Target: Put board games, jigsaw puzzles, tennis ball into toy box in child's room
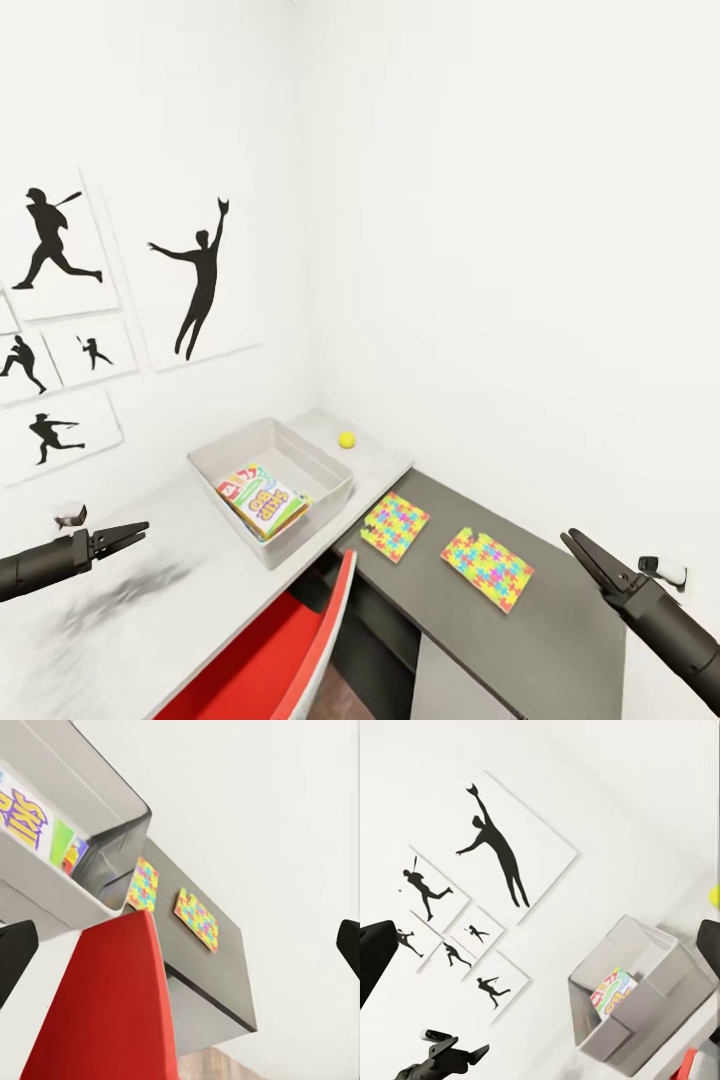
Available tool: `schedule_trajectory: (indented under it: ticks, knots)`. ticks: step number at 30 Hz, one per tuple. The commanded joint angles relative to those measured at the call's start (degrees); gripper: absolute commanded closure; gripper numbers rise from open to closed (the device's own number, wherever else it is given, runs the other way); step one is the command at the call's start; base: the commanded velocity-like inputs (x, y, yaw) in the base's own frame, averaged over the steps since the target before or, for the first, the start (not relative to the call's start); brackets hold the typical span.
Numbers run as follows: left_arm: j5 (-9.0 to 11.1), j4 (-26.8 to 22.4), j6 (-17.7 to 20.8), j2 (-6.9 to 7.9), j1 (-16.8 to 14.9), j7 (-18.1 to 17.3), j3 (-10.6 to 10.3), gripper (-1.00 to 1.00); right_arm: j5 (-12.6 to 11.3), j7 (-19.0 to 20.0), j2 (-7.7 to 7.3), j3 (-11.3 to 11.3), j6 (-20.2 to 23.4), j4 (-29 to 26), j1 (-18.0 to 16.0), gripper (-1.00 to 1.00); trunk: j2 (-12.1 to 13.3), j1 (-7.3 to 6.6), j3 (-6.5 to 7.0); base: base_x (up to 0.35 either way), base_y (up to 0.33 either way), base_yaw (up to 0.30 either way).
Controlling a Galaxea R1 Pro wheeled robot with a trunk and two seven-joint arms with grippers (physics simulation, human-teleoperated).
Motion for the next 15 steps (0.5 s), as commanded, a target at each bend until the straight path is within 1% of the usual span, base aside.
schedule_trajectory:
  ticks: [1, 4, 11, 15]
  knots:
    - [-0.6, 0.0, 0.6, -0.03, 0.0, -0.4, 0.2, -1.0, -0.2, 0.1, 0.0, 0.0, 0.3, 0.0, 0.0, -1.0, 0.0, 0.02, 0.06, -0.049, 0.0, -0.194]
    - [-0.6, 0.0, 0.5, -0.03, 0.0, -0.4, 0.2, -1.0, -0.2, 0.1, -0.03, 0.0, 0.3, 0.0, 0.0, -1.0, 0.0, 0.02, 0.29, -0.03, 0.0, -0.196]
    - [-0.5, 0.0, 0.1, 0.07, 0.1, -0.4, 1.4, -1.0, -0.2, 0.1, -0.08, 0.0, 0.3, 0.0, 0.0, -1.0, 0.0, 0.02, 0.84, -0.009, 0.0, -0.198]
    - [-0.6, 0.0, 0.0, 0.08, 0.1, -0.4, 1.7, -1.0, -0.2, 0.1, -0.08, 0.0, 0.3, 0.0, 0.0, -1.0, 0.0, 0.02, 1.14, -0.002, 0.0, -0.199]
